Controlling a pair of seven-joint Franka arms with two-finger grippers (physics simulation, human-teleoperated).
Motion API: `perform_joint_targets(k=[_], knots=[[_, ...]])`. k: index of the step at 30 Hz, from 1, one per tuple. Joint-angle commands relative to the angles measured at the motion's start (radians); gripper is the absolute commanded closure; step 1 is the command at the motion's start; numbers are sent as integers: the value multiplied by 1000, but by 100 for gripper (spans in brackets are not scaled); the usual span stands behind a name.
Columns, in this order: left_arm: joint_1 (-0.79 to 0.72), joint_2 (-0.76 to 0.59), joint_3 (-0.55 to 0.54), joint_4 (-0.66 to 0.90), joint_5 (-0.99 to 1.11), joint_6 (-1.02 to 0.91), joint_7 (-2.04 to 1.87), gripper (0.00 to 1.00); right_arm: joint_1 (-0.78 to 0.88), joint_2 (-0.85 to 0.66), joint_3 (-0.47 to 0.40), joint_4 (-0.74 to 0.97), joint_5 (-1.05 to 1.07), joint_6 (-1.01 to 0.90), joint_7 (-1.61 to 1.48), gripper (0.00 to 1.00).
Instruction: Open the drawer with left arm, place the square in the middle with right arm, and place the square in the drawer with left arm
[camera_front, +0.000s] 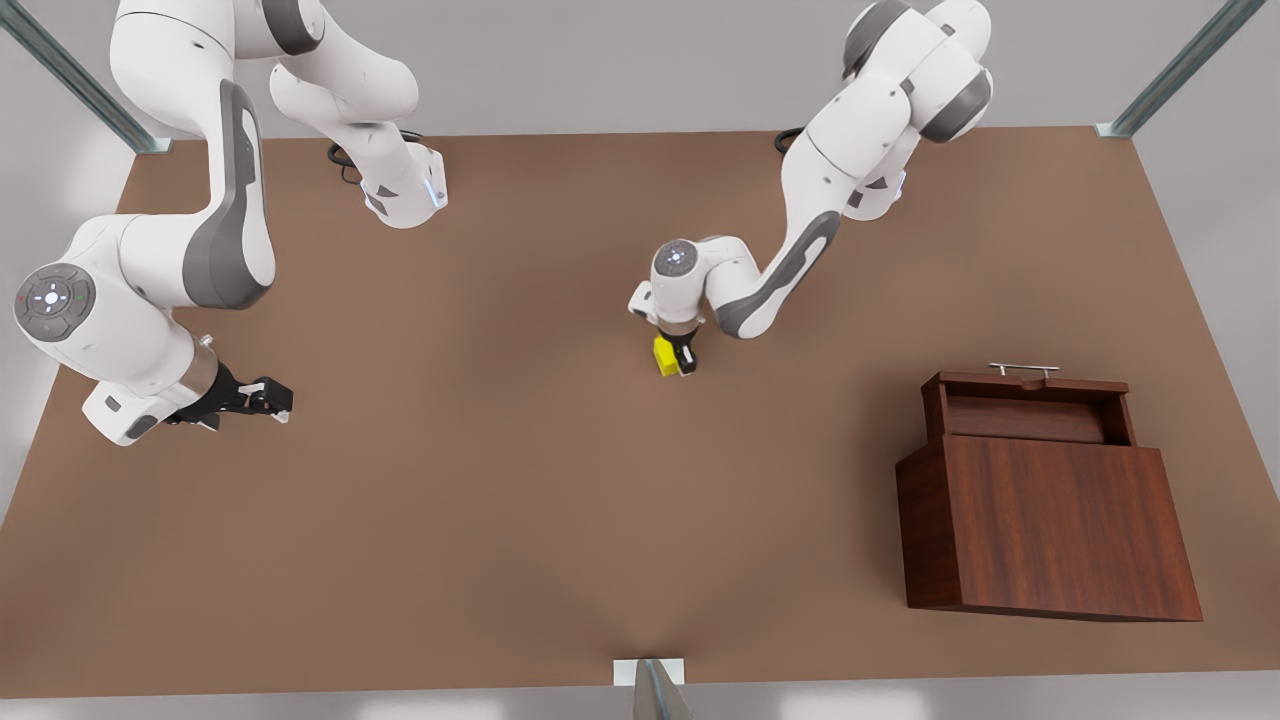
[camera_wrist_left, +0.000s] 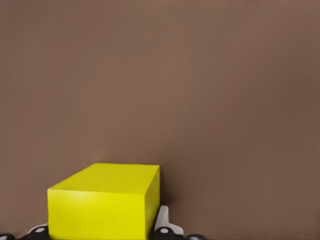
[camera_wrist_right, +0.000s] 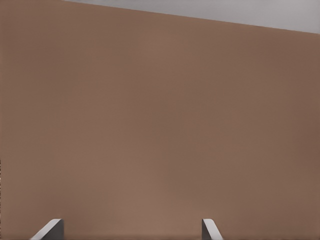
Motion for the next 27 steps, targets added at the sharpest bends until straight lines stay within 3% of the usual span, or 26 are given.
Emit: perform_joint_targets(k=[1,11,13,14,16,20,27], knots=[[1,0,1,0,-251,-1,4,44,-2,0,0,0,0,0,0,0],[14,-72,18,9,-253,-56,-1,44,-3,0,0,0,2,0,-2,0],[35,-222,79,18,-352,-297,-17,43,-3,0,0,0,2,0,-2,0],[73,-317,134,18,-374,-418,-76,43,-3,0,0,0,2,0,0,0],[265,-422,143,21,-374,-532,-183,43,-3,0,0,0,2,0,0,0],[443,-515,338,28,-385,-602,-169,43,-3,0,0,0,2,0,-2,0],[583,-436,370,127,-379,-589,-70,43,-2,0,0,0,2,0,0,0]])
